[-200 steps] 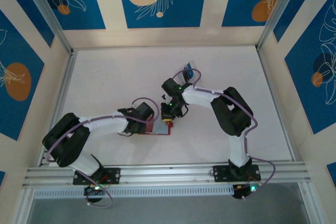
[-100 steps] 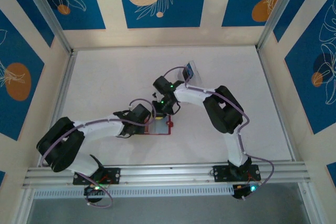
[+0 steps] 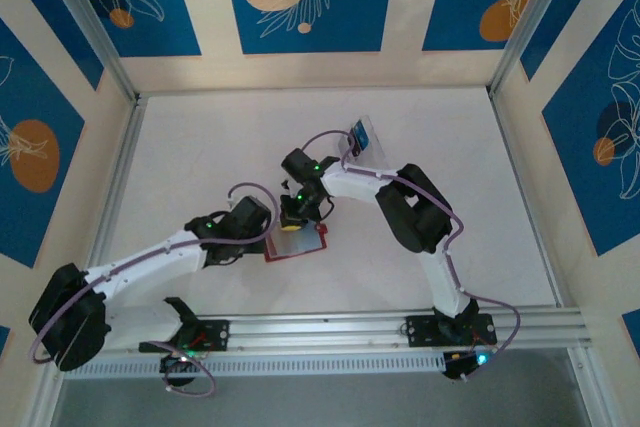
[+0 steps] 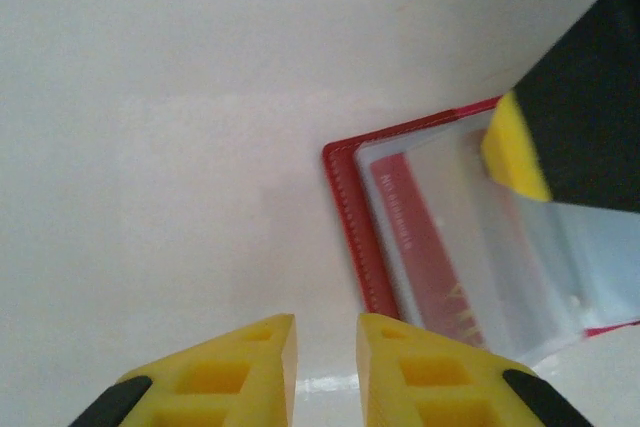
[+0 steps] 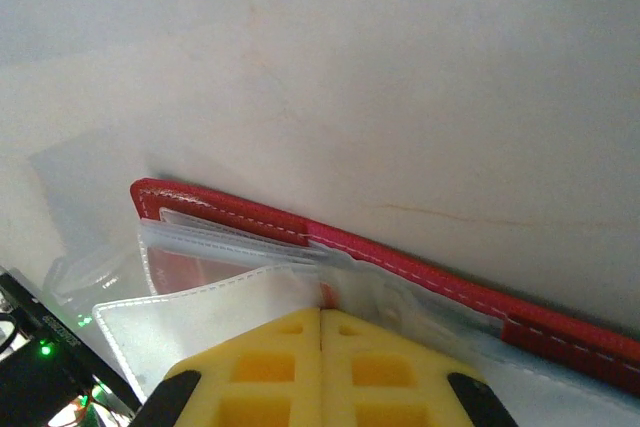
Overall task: Put the credit cards into the card holder
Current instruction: Flip over the card slot on the card holder.
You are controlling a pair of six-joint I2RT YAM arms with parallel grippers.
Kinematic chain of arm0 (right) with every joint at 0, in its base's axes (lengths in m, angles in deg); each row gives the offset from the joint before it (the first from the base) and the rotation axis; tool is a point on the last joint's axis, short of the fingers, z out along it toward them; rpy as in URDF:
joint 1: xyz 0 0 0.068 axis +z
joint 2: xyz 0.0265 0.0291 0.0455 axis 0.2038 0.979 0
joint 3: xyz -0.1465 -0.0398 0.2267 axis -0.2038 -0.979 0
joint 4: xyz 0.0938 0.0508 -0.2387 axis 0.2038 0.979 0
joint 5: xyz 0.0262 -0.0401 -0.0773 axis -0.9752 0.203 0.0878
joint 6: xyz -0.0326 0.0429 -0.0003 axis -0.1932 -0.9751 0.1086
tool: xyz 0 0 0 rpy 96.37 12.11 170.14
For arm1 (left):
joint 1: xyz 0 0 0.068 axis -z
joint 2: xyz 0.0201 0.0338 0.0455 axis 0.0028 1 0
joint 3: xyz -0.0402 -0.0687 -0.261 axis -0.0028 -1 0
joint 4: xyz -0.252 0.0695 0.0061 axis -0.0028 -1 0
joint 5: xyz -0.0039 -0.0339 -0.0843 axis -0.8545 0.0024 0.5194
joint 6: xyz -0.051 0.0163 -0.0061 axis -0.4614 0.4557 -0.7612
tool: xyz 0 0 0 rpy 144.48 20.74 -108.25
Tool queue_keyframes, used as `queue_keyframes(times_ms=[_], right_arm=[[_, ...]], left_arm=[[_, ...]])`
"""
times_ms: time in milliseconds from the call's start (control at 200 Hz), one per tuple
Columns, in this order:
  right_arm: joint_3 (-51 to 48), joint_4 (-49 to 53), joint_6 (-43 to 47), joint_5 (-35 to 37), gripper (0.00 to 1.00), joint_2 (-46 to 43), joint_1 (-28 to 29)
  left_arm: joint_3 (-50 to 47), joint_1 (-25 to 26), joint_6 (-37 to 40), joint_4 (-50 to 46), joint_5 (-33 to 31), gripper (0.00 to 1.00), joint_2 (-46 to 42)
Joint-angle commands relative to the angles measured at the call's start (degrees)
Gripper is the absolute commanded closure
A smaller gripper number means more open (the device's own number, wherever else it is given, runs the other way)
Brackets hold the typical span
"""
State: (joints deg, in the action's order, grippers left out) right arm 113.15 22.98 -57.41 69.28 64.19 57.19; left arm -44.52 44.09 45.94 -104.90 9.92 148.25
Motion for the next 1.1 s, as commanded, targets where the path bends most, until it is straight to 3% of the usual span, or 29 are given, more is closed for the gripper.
queue_keyframes(times_ms=[0, 425, 1095], right_arm=[[0.54, -0.04, -2.58, -0.97, 1.0, 1.59, 0.63], [0.58, -0.5, -2.81, -3.21, 1.0, 1.46, 0.62], [-6.11, 1.21, 2.45, -1.48, 0.91, -8.72, -3.73]], left_arm=[[2.15, -0.37, 1.85, 0.06, 3.48, 0.78, 2.69], [6.66, -0.22, 4.6, 8.17, 10.4, 0.79, 14.4], [0.85, -0.21, 4.23, 9.18, 6.32, 0.86, 20.11]])
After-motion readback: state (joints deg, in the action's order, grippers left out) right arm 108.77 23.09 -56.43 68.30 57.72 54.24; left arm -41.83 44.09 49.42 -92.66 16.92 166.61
